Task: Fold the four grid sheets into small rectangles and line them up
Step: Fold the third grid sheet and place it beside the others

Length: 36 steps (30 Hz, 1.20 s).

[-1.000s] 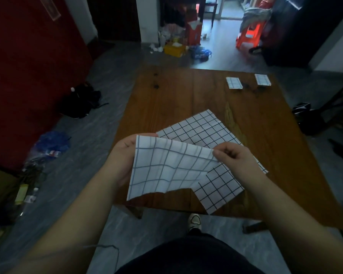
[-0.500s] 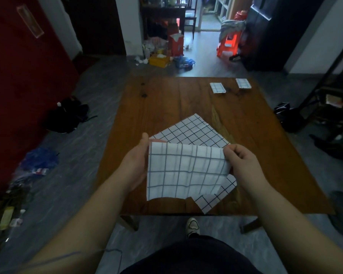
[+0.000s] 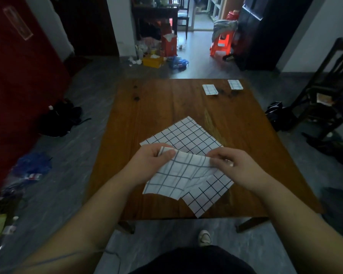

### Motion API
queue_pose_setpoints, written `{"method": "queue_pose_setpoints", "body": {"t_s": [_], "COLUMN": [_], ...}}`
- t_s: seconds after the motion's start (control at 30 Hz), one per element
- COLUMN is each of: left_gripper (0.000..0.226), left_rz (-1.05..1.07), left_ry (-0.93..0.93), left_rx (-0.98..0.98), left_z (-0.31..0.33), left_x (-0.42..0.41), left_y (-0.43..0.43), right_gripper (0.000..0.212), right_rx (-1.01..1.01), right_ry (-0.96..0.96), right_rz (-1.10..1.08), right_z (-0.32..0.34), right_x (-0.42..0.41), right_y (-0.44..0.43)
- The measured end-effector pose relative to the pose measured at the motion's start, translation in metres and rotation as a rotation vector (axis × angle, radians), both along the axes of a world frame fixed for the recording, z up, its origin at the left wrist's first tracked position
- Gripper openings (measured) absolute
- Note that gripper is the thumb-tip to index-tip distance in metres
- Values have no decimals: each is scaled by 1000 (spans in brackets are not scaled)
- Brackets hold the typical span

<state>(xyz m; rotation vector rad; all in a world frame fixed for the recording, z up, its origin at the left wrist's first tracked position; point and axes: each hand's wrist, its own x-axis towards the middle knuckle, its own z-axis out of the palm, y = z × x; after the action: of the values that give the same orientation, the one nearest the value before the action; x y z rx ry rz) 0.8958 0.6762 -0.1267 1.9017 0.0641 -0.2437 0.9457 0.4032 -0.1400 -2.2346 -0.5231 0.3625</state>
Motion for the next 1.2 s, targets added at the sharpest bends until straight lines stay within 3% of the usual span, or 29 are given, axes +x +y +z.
{"method": "queue_pose_setpoints", "body": {"t_s": [0.1,0.27,0.43,0.7,0.97,1.03,1.2], "left_gripper": [17,17,17,21,26,24,21], "left_rz": [-49,-43,-7,319,300,269,176], "left_ry": [-14,-30,-14,50,16,-4,-27], "left_rx": [44,116,137,122,176,196,209], "left_z": [7,2,-15,-40,-43,-45,-45], "left_x": [12,38,66,98,116,121,126], "left_y": [-13,-42,-86,-125,-145,-153,-164], "right_gripper": [17,20,24,25,15,28,73], "right_rx": [-26,-93,-151,-201,-340,-354,-173], "right_ry": [-25,-47,-30,91,122,28,-203], "right_rz": [141,134,201,181,225,230,233], "right_z": [6,3,-6,-50,-79,-79,-69], "right_x": [12,36,64,123,167,174,170], "right_y": [22,25,-12,-106,-167,-165,-134]}}
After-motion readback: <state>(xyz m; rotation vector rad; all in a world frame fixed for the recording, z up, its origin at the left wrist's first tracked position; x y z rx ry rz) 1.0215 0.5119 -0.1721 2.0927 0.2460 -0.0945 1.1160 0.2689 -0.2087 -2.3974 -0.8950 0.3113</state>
